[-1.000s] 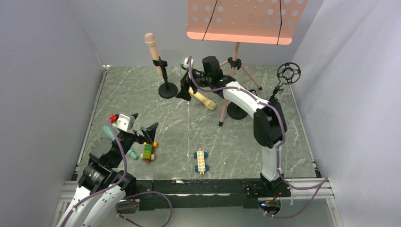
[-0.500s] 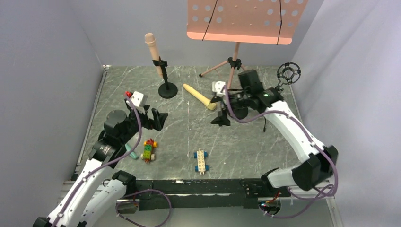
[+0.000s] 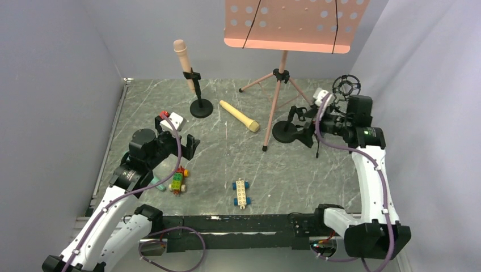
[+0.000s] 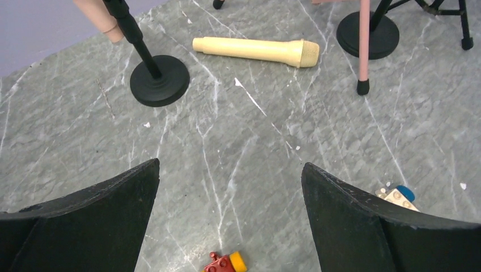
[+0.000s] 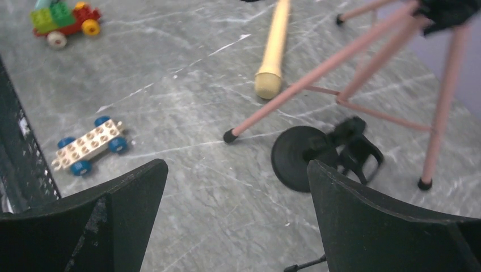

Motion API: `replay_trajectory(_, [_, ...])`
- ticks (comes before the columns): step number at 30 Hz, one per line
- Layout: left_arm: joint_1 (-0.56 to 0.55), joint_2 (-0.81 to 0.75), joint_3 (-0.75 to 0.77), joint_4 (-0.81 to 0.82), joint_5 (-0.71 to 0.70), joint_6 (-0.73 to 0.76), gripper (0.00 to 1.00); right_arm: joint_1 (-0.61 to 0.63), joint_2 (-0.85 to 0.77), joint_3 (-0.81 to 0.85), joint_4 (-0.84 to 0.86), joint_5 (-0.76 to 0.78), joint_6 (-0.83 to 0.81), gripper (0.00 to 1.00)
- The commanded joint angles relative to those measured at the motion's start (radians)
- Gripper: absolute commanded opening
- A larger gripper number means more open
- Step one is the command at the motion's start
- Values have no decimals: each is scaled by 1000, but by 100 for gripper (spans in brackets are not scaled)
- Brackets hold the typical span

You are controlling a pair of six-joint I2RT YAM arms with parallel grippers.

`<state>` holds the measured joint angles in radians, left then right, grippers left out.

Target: Attach the microphones to the stand

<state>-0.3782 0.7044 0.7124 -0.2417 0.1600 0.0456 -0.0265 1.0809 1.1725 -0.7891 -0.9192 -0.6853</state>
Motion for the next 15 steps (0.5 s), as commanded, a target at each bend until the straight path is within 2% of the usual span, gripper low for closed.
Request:
replay_trajectory(1, [4, -26, 11, -10, -20, 88, 99, -166, -39, -94, 195, -189, 171, 100])
replay_trajectory(4, [4, -34, 9, -6, -6, 92, 99, -235, -54, -184, 341, -185, 253, 100])
replay_trajectory(8, [4, -36, 9, -4, 35, 84, 99, -245, -25, -213, 362, -94, 199, 100])
replay_trajectory(12, [4, -38, 10, -2, 55, 75, 99, -248, 15, -202, 443, -42, 316, 98])
replay_trajectory(15, [4, -41, 10, -3, 50, 77, 99, -249, 57, -180, 488, -35, 429, 86])
